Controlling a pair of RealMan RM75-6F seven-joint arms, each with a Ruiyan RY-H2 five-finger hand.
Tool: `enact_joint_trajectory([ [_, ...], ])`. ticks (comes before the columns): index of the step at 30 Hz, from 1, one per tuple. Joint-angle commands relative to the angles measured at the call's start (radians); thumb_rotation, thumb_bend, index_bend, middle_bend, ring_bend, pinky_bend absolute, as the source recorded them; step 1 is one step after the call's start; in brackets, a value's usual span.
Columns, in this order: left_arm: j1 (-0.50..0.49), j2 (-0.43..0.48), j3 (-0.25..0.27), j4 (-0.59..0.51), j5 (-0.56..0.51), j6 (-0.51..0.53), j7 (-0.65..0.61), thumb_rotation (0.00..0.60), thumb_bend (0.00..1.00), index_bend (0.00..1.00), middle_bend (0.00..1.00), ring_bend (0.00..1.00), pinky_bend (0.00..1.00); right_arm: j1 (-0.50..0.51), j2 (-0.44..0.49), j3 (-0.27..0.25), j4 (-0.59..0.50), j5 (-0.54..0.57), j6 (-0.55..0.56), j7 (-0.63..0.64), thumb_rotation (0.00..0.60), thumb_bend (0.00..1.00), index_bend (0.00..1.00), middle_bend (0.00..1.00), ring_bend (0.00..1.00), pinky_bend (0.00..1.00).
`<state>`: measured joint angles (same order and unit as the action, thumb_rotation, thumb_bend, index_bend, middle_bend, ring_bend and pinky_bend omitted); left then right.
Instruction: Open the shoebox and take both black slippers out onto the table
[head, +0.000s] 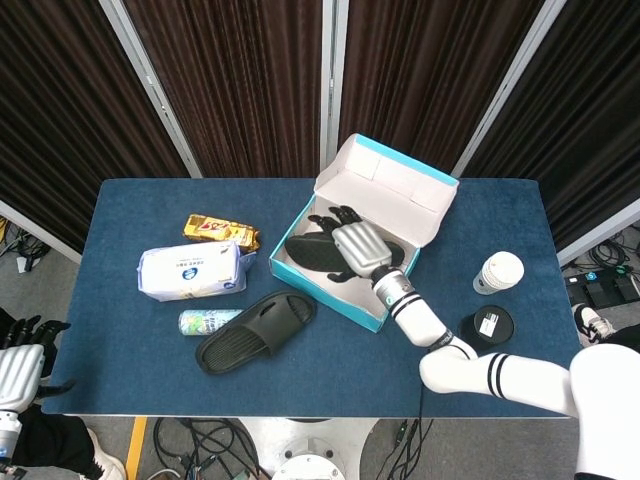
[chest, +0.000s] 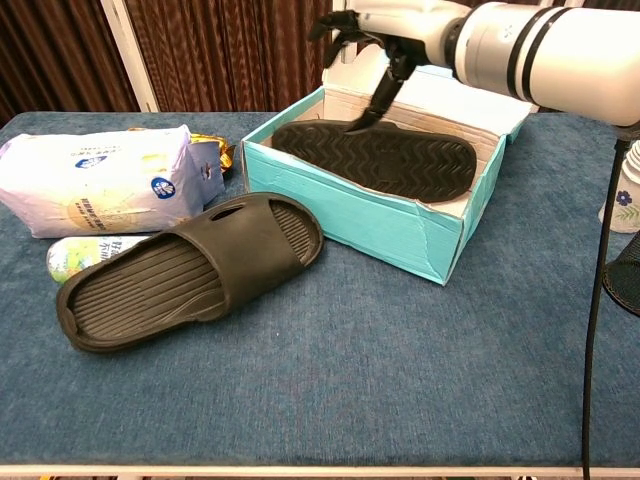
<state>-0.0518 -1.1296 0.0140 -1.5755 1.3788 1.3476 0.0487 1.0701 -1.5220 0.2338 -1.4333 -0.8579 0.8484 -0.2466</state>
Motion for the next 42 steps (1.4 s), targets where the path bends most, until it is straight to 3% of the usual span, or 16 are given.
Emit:
enact_joint_trajectory([
  [1, 0.001, -0.001, 0.002, 0.000, 0.003, 0.001, -0.004, 0.600, 0.00, 0.20, 0.16, 0.05, 0.05, 0.030, -0.041, -0.021, 0.095, 0.093, -0.032, -0.102, 0.600, 0.05, 0.14, 0.21, 0.05, 0.07],
  [7, 0.009, 0.000, 0.003, 0.005, -0.007, 0.002, -0.005, 0.600, 0.00, 0.20, 0.16, 0.05, 0.05, 0.080, -0.149, -0.027, 0.251, 0.168, -0.062, -0.200, 0.600, 0.05, 0.21, 0.25, 0.09, 0.16],
  [21, 0.010, -0.007, 0.000, 0.023, -0.024, -0.012, -0.016, 0.600, 0.00, 0.20, 0.16, 0.05, 0.05, 0.163, -0.357, -0.027, 0.549, 0.227, -0.123, -0.367, 0.600, 0.05, 0.27, 0.26, 0.11, 0.16],
  [29, 0.007, -0.010, -0.002, 0.029, -0.019, -0.015, -0.026, 0.600, 0.00, 0.20, 0.16, 0.05, 0.05, 0.154, -0.398, -0.035, 0.599, 0.179, -0.130, -0.389, 0.600, 0.07, 0.35, 0.30, 0.18, 0.16],
  [37, 0.010, -0.010, -0.001, 0.030, -0.018, -0.013, -0.027, 0.600, 0.00, 0.20, 0.16, 0.05, 0.05, 0.120, -0.397, -0.028, 0.580, 0.016, -0.055, -0.291, 0.600, 0.30, 0.72, 0.55, 0.43, 0.25],
  [42, 0.011, -0.007, -0.001, 0.026, -0.019, -0.012, -0.023, 0.600, 0.00, 0.20, 0.16, 0.05, 0.05, 0.089, -0.337, -0.019, 0.502, -0.094, 0.014, -0.217, 0.600, 0.33, 0.77, 0.58, 0.47, 0.30],
])
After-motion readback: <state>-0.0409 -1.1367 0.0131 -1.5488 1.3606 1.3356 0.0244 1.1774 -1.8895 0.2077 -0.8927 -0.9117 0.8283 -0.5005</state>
